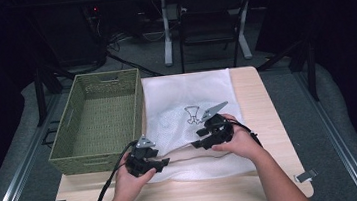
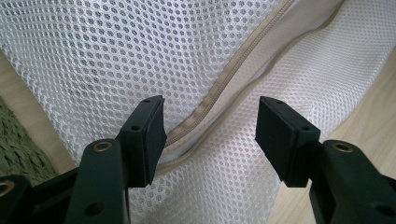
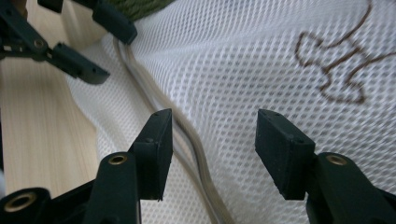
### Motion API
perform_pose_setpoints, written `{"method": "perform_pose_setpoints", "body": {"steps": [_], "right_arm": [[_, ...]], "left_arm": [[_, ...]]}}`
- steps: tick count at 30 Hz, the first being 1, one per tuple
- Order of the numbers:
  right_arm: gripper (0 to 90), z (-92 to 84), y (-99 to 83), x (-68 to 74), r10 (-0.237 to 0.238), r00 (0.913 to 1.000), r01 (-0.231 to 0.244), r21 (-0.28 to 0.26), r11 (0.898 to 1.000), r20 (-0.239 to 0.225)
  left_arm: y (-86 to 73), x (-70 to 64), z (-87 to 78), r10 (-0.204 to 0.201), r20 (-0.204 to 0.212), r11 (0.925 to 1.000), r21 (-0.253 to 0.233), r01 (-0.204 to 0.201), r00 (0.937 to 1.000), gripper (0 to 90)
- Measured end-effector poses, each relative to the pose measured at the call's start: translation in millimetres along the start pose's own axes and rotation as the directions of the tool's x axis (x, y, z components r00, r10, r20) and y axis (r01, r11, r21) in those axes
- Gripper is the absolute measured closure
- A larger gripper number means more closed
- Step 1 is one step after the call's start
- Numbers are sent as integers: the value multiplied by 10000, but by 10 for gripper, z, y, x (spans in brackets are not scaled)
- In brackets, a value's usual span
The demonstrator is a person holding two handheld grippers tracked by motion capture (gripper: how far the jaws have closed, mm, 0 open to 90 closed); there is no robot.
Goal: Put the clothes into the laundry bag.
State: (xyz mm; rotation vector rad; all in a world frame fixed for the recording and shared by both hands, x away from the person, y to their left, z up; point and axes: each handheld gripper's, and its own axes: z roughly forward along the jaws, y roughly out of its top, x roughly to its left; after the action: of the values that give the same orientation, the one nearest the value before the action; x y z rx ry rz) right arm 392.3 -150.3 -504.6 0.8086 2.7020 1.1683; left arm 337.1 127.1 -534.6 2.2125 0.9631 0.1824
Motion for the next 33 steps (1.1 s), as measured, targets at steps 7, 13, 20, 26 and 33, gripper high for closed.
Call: {"method": "perform_pose_setpoints", "body": {"steps": [7, 13, 20, 26, 33], "right_arm": [[479, -205, 153, 62, 352, 9976, -294, -940, 9951, 601], [463, -459, 310, 187, 504, 9940, -317, -1856, 9821, 971], [463, -621, 129, 331, 751, 9774, -366, -1918, 9808, 1978], [500, -674, -138, 473, 571, 9622, -167, -1517, 9883, 2662], [519, -595, -428, 595, 396, 9599, -28, -1319, 9913, 2775]], "left_arm": [[21, -12, -41, 71, 118, 9998, -173, -69, 9999, 422], [28, -34, -102, 202, 123, 9993, -315, -198, 9997, 422], [32, -70, -145, 261, 121, 9988, -414, -256, 9996, 410], [34, -110, -137, 307, 155, 9984, -477, -299, 9994, 410], [44, -163, -109, 395, 308, 9983, -442, -381, 9987, 410]]}}
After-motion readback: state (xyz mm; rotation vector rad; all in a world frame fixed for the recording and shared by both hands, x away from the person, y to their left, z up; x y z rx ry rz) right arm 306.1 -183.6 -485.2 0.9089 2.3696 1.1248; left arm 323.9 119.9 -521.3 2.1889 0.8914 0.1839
